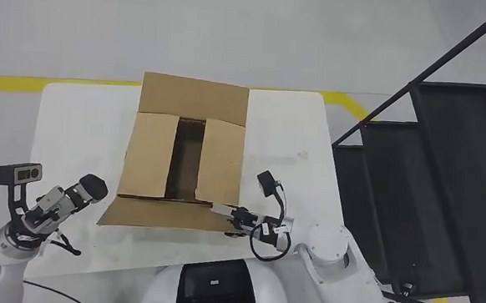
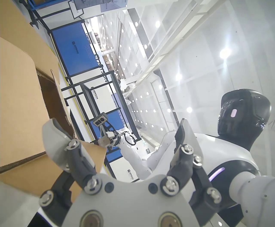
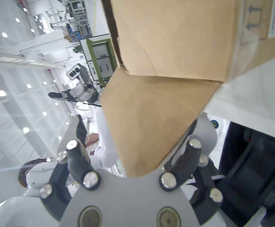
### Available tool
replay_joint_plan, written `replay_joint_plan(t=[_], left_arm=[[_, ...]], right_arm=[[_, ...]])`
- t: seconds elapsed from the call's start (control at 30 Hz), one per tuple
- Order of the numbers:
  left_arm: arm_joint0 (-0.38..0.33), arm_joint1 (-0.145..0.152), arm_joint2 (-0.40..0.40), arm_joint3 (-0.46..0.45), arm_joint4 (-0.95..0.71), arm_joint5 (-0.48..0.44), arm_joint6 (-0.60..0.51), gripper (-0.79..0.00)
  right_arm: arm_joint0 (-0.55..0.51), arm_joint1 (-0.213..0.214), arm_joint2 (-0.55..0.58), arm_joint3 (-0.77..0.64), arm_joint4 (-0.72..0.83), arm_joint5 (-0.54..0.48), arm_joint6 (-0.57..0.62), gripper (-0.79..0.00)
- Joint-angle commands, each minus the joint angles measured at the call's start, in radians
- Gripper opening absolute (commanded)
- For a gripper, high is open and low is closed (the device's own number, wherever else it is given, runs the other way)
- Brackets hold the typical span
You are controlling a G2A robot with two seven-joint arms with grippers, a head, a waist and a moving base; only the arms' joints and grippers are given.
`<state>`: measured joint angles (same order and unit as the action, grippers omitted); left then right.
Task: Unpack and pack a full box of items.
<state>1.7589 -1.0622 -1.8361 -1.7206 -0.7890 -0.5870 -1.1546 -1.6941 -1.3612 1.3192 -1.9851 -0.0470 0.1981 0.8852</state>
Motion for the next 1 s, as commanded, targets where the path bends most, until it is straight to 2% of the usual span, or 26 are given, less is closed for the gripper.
replay_joint_plan(t=[0.0,0.2,0.4,0.57,0.77,0.97], left_arm=[[0.004,0.000,-0.002,0.000,-0.002,-0.003,0.001,0.000],[0.025,-0.002,-0.013,-0.007,-0.016,-0.016,-0.003,0.000],[0.053,-0.005,-0.025,-0.031,-0.031,-0.039,-0.010,0.000],[0.070,-0.006,-0.027,-0.046,-0.023,-0.034,-0.026,0.000],[0.007,-0.009,0.037,-0.002,0.034,-0.026,-0.006,0.000],[-0.107,-0.017,0.123,0.118,0.185,-0.076,0.092,0.000]], right_arm=[[-0.002,0.001,0.005,0.005,0.030,-0.037,-0.015,0.000],[0.053,0.002,-0.005,0.058,0.112,-0.131,-0.047,0.000],[0.174,-0.009,-0.102,0.174,0.125,-0.140,-0.107,0.000],[0.233,-0.015,-0.144,0.237,0.129,-0.168,-0.161,0.000],[0.282,-0.021,-0.187,0.259,0.112,-0.160,-0.240,0.000],[0.333,-0.025,-0.225,0.253,0.089,-0.129,-0.279,0.000]])
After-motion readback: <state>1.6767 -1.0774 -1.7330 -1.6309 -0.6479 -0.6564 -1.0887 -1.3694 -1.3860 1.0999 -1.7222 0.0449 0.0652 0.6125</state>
